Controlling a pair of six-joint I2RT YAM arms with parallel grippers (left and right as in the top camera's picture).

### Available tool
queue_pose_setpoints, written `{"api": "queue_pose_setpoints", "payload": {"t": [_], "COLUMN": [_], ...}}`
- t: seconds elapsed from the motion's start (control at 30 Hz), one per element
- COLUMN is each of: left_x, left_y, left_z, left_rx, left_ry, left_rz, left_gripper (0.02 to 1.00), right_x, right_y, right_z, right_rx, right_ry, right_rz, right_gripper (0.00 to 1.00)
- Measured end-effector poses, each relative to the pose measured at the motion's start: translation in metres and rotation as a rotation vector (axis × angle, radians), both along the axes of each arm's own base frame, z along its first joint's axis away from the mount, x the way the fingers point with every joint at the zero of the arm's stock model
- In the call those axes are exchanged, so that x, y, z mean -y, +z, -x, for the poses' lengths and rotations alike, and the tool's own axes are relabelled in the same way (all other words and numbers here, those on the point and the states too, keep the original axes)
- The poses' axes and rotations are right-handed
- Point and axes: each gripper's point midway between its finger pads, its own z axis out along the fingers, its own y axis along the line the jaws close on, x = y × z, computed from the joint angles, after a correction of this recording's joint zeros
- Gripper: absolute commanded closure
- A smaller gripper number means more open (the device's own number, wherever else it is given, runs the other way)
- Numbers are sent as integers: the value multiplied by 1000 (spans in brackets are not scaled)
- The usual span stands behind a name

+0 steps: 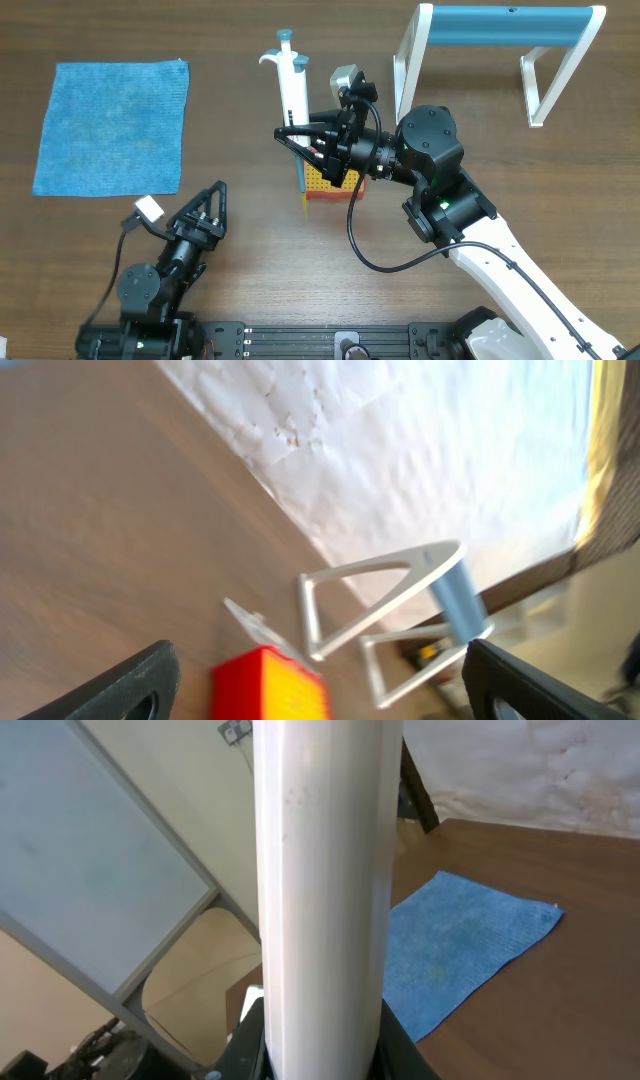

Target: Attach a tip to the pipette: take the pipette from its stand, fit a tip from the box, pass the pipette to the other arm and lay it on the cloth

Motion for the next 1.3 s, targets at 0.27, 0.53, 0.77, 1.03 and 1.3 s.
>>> {"api": "queue_pose_setpoints", "payload": {"t": [0.27,0.53,0.77,1.03,1.3], "left_x": [-2,29,85,113,128], "left_y": [70,93,162,200,200], "left_z": [7,-9,-37,-34,-19], "left_rx": [219,92,80,364,387], "left_ry": [-16,-190,-601,-924,-1027], "left_rz": [228,179,63,-82,-84], "left_gripper": [99,99,99,97,97], "right_x": [0,1,4,3,0], "right_y": [-17,-22,-20,-19,-18], "right_z": [4,9,20,23,28], "right_rx": [-153,-190,-197,-202,-219], "right_ry": [13,49,130,154,172], "right_rz": [22,29,23,22,16], "right_gripper": [923,925,925,923,925]}}
